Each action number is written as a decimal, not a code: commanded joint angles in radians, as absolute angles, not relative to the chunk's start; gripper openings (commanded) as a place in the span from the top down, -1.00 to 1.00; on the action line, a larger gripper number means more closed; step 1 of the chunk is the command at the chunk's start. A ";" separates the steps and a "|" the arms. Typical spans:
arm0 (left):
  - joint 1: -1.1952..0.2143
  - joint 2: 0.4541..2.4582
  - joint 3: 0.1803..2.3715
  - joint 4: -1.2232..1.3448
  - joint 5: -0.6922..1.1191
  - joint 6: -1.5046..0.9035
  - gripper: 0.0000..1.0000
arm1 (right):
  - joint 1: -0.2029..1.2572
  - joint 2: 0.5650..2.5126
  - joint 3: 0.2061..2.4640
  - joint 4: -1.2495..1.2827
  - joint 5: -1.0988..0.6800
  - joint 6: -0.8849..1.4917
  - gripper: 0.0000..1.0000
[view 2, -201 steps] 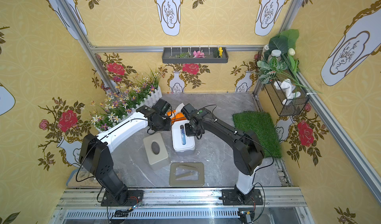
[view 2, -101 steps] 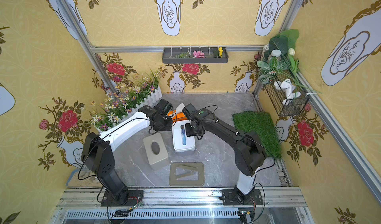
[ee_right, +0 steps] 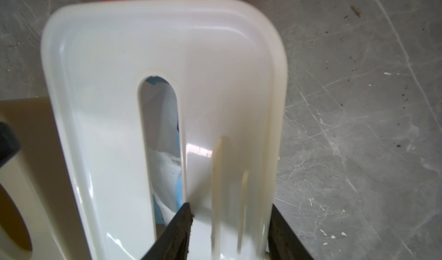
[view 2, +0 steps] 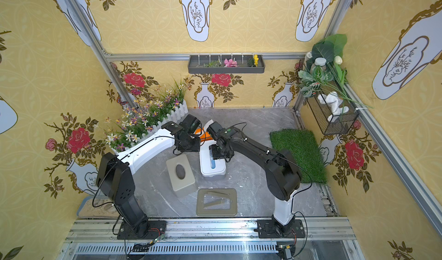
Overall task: Put the tissue paper into the tissue box
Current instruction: Adjust the tissue box at the center of the board, then pick up the box lid from the tissue box.
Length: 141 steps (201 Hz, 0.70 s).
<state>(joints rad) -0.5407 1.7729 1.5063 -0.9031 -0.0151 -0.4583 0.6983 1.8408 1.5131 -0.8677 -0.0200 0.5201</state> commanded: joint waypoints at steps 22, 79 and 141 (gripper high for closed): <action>-0.540 1.805 1.550 -0.966 -0.037 -0.436 -0.07 | 0.703 1.826 1.505 -0.887 0.034 0.560 0.21; -0.537 1.890 1.662 -1.064 -0.061 -0.435 -0.05 | 0.729 1.775 1.432 -0.830 0.032 0.644 0.14; -0.495 1.893 1.690 -1.027 -0.047 -0.502 -0.04 | 0.683 1.631 1.324 -0.723 0.098 0.612 -0.25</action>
<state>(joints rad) -0.5064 1.9049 1.6997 -1.0477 -0.0525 -0.4633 0.7074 1.6890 1.3533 -0.8043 0.0582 0.6273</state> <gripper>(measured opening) 0.517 0.621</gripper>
